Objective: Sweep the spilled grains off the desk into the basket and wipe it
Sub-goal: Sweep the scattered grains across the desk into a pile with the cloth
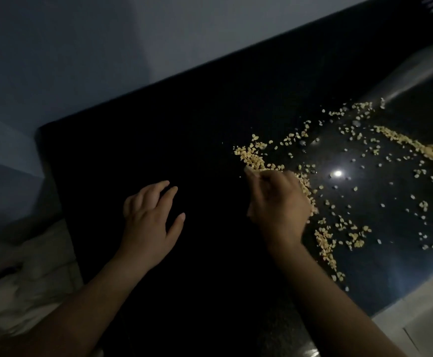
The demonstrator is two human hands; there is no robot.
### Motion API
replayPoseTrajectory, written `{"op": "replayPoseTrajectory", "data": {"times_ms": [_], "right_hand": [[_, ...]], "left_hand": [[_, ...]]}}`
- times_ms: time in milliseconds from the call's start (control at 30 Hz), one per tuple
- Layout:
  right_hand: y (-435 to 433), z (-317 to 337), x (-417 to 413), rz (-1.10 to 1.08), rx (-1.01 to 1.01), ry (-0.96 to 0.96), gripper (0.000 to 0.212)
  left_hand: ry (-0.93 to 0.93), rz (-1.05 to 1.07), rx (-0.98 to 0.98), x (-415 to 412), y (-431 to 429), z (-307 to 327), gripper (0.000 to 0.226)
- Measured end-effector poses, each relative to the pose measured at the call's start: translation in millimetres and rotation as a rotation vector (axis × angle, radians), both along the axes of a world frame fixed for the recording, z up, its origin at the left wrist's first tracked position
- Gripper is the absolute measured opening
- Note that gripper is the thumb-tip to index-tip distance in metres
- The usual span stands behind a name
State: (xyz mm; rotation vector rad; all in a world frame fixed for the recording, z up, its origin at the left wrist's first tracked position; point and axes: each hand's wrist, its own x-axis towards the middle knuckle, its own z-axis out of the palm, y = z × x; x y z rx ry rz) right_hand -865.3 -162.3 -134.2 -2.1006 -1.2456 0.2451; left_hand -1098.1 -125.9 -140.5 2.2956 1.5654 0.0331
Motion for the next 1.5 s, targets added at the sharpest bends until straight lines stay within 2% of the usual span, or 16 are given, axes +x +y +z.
{"op": "replayPoseTrajectory", "data": {"times_ms": [133, 233, 300, 400, 467, 667, 867, 933, 1067, 1133, 1267, 1367, 1500], "right_hand": [[25, -15, -42, 0.191, 0.009, 0.028, 0.023], [34, -28, -31, 0.231, -0.02, -0.064, 0.019], [35, -31, -6, 0.132, -0.048, -0.137, 0.02], [33, -27, 36, -0.085, -0.09, -0.122, 0.027], [31, -18, 43, -0.133, -0.063, -0.111, 0.028], [65, -3, -26, 0.051, -0.012, 0.064, 0.02], [104, -24, -39, 0.176, -0.096, -0.052, 0.026], [103, -28, -21, 0.132, -0.125, -0.097, 0.028], [83, -28, 35, -0.109, -0.114, -0.13, 0.033], [72, -19, 55, -0.132, -0.09, -0.118, 0.034], [70, 7, 58, 0.038, 0.008, -0.061, 0.03], [91, 12, 40, 0.083, 0.071, -0.01, 0.027], [126, -7, 19, 0.144, -0.053, -0.058, 0.028]], "left_hand": [[0.003, -0.007, 0.017, -3, 3, 0, 0.06], [-0.001, -0.028, 0.01, -6, 5, -1, 0.059], [-0.013, -0.035, 0.011, -7, 6, -2, 0.058], [-0.016, -0.017, 0.014, -5, 9, -3, 0.058], [-0.026, -0.005, 0.012, -4, 9, -2, 0.058], [-0.08, -0.022, 0.024, -10, 13, -4, 0.053], [-0.167, -0.038, 0.015, -16, 22, -3, 0.053], [-0.155, -0.033, 0.029, -17, 21, -5, 0.051], [-0.132, -0.021, 0.016, -13, 20, -5, 0.052], [-0.127, -0.01, 0.013, -10, 19, -3, 0.054], [-0.125, 0.037, 0.02, 0, 17, 0, 0.054], [-0.126, 0.068, 0.023, 6, 17, 2, 0.054], [-0.14, 0.128, 0.01, 14, 16, 4, 0.057]]}}
